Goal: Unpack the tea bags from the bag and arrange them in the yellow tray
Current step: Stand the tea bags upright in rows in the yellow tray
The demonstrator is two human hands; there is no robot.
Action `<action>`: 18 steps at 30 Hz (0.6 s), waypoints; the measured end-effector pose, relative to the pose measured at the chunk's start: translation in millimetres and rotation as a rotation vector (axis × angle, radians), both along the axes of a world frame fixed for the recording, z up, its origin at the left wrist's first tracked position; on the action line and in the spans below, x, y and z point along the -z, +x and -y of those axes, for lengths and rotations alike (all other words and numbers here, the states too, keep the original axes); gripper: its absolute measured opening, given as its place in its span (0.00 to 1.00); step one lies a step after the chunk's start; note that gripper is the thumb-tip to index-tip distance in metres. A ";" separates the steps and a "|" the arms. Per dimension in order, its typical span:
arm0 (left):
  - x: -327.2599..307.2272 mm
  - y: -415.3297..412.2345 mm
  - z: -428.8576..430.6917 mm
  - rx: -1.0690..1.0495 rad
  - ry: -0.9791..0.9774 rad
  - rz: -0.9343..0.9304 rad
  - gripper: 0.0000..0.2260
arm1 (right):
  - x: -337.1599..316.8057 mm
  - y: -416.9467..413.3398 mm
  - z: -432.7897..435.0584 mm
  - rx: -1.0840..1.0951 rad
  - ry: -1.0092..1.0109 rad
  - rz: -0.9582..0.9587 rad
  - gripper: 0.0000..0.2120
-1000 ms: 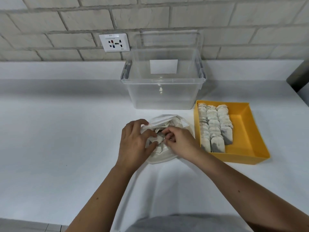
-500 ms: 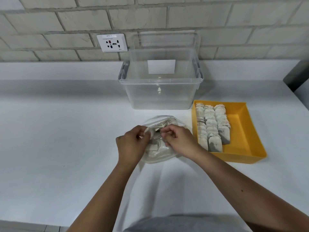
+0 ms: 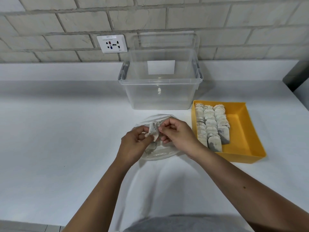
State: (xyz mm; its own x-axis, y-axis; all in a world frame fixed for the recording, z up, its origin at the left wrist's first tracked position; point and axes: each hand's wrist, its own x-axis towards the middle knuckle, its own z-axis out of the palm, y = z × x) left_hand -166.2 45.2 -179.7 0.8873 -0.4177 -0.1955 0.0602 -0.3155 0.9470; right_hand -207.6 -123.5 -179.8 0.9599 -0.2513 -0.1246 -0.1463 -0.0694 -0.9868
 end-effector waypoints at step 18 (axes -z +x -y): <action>-3.9 17.2 -7.4 -0.265 0.113 0.212 0.04 | 30.9 4.5 -4.1 -0.294 -0.762 -0.010 0.14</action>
State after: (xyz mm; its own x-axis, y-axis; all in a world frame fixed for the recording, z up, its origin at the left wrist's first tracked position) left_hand -148.9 52.5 -175.8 0.9877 -0.1539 -0.0278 -0.0398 -0.4190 0.9071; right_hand -203.1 -119.4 -210.7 0.9995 -0.0089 -0.0302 -0.0265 -0.7577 -0.6521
